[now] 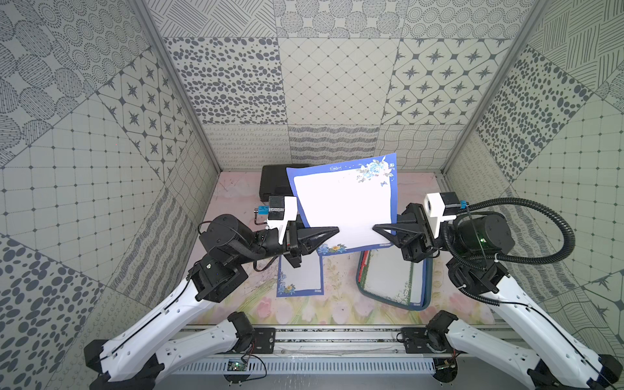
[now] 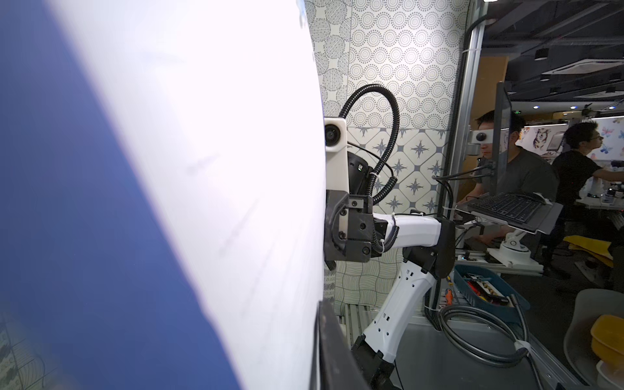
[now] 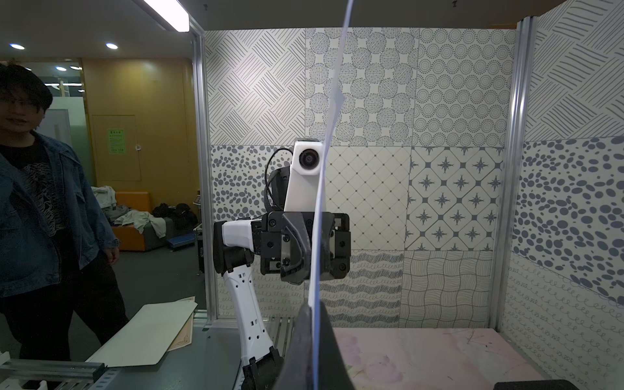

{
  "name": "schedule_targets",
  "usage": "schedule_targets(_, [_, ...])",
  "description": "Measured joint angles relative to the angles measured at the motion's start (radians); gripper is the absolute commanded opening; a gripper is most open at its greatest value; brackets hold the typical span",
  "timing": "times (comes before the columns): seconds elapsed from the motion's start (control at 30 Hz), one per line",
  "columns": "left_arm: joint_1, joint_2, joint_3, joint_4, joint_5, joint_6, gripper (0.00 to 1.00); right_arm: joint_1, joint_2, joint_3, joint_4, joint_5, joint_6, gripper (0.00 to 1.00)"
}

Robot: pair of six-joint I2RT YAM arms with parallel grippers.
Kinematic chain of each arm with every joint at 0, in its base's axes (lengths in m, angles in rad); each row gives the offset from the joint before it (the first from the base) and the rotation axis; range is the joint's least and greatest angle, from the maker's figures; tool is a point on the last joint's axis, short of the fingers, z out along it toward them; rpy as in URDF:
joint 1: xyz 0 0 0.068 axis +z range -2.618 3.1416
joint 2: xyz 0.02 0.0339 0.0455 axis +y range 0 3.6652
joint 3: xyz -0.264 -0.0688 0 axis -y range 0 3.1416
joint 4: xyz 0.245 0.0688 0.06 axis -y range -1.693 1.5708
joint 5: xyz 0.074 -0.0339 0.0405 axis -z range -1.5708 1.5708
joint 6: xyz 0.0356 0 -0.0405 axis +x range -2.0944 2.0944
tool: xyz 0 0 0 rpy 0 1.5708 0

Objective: Take out the stationery paper from the storage box
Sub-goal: Place the stationery paper at the center of the board.

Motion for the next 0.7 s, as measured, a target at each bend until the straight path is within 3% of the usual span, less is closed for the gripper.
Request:
schedule_targets(0.07, [0.000,-0.007,-0.008,0.009,-0.013,-0.003,0.00,0.000,0.000,-0.009,0.000,0.013,-0.002,0.00])
schedule_targets(0.4, [0.000,-0.017,-0.023,0.015,-0.054,-0.010,0.00,0.002,0.000,-0.018,-0.005,0.055,-0.016,0.02])
schedule_targets(0.53, [0.000,-0.012,-0.015,-0.010,-0.101,-0.010,0.00,0.004,-0.010,-0.020,-0.045,0.094,-0.042,0.21])
schedule_targets(0.6, [0.000,-0.001,0.007,-0.035,-0.148,-0.010,0.00,0.004,-0.024,-0.022,-0.071,0.113,-0.058,0.47])
schedule_targets(0.7, [0.000,0.019,0.033,-0.063,-0.197,-0.010,0.00,0.004,-0.044,-0.023,-0.097,0.136,-0.081,0.74])
